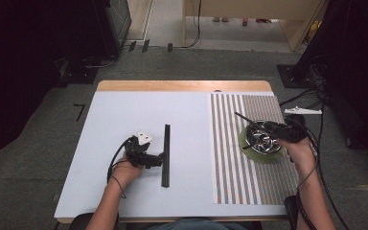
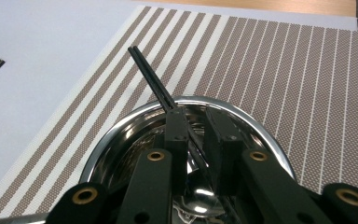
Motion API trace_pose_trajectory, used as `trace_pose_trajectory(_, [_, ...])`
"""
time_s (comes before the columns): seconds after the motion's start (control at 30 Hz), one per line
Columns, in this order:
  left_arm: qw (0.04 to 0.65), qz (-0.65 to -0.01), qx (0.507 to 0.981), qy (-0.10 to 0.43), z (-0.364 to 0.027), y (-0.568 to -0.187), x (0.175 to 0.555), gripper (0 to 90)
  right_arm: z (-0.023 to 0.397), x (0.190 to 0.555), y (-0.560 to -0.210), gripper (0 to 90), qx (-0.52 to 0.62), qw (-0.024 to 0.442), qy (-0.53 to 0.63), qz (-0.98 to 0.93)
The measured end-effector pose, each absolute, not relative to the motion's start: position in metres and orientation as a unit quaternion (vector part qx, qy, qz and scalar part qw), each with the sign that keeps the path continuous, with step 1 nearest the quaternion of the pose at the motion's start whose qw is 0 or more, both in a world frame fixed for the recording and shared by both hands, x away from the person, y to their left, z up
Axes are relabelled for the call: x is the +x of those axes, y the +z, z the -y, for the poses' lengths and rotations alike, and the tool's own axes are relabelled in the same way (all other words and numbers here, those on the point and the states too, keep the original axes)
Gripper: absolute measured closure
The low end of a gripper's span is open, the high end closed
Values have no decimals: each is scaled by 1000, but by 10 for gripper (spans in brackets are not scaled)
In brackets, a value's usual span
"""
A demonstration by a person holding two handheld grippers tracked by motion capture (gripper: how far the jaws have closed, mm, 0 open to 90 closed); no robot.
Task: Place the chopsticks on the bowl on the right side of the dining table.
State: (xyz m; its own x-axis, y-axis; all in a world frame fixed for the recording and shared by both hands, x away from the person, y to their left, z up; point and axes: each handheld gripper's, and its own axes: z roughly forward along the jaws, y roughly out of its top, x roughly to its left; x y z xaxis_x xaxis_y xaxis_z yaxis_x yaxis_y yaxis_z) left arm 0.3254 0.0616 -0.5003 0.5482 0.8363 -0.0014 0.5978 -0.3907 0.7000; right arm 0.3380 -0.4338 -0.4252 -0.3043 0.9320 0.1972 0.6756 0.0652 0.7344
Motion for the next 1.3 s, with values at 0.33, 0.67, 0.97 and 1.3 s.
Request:
trace_pose_trajectory(0.33, [333, -440, 814, 180, -62, -500, 325, 0, 426, 352, -430, 900, 557, 166, 371, -725])
trace_pose_trajectory(0.67, [333, -440, 814, 180, -62, -500, 325, 0, 422, 360, -433, 900, 560, 162, 365, -725])
trace_pose_trajectory(0.97, [334, -440, 814, 182, -62, -501, 325, 0, 421, 365, -437, 900, 559, 157, 359, -730])
trace_pose_trajectory(1.3, [334, -441, 813, 182, -62, -501, 324, 0, 417, 365, -437, 900, 553, 151, 359, -737])
